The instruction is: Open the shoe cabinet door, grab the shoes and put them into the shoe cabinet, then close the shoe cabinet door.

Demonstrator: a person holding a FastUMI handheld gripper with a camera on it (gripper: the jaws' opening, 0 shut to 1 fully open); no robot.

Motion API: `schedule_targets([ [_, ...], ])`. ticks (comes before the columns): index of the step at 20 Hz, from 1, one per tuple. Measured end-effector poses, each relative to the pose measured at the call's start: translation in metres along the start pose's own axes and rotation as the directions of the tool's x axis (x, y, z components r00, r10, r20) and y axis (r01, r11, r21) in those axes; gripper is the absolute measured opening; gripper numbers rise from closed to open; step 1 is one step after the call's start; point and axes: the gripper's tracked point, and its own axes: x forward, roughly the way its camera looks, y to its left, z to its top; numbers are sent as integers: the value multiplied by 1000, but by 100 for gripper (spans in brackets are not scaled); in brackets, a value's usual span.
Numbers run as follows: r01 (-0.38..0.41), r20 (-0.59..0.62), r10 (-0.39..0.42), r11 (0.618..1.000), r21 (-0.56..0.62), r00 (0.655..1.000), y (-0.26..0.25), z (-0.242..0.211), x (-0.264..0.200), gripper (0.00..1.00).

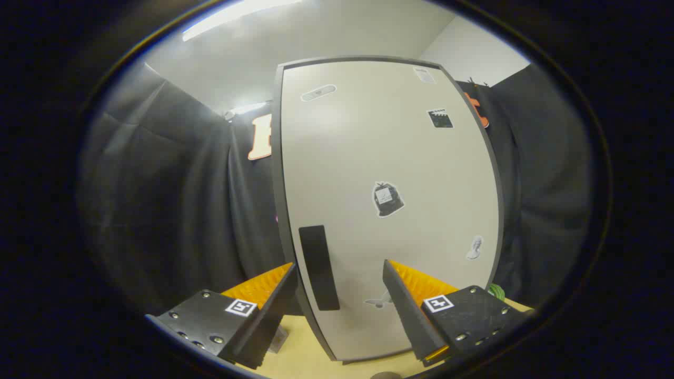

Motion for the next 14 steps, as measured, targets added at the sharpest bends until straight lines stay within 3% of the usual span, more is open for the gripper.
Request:
schedule_targets([
  [14,14,18,-13,1000,-24,1000,12,5,22,99],
])
